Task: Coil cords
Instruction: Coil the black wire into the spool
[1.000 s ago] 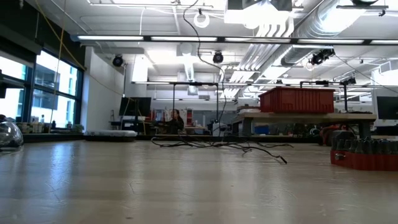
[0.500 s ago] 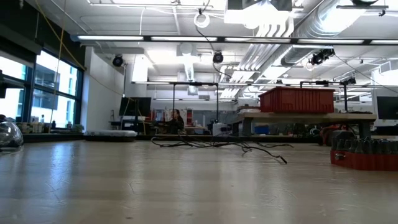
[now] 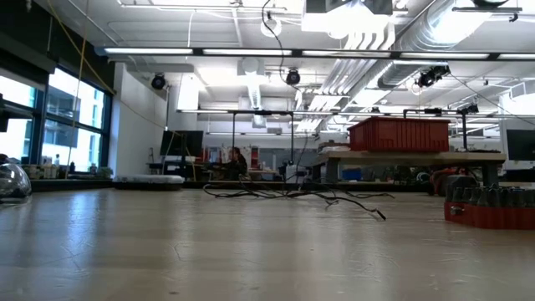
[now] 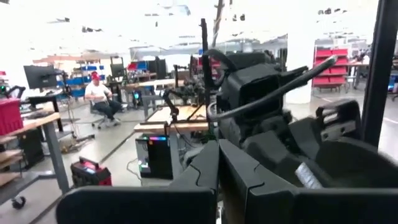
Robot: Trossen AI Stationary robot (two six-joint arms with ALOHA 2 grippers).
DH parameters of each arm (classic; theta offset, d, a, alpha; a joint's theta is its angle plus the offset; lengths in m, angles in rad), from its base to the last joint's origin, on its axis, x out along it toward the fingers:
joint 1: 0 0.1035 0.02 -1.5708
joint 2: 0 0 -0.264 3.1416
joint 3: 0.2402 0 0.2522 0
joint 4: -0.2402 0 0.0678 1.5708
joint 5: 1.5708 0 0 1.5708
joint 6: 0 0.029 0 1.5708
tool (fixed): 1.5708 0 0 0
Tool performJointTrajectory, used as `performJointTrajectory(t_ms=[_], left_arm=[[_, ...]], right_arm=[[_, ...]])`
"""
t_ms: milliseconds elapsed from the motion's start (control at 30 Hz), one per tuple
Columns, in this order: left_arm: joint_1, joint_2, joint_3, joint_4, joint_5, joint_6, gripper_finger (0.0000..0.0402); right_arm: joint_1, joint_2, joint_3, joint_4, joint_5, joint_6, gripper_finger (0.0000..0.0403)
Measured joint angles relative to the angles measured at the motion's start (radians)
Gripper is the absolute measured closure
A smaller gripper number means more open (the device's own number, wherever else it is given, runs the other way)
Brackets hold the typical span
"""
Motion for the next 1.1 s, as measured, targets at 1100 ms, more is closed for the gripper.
performJointTrajectory(t_ms=[1100], left_arm=[[0.018, -0.115, -0.002, 0.028, -0.06, 0.027, 0.0401]], right_arm=[[-0.019, -0.014, 0.0, -0.263, 0.151, -0.05, 0.0403]])
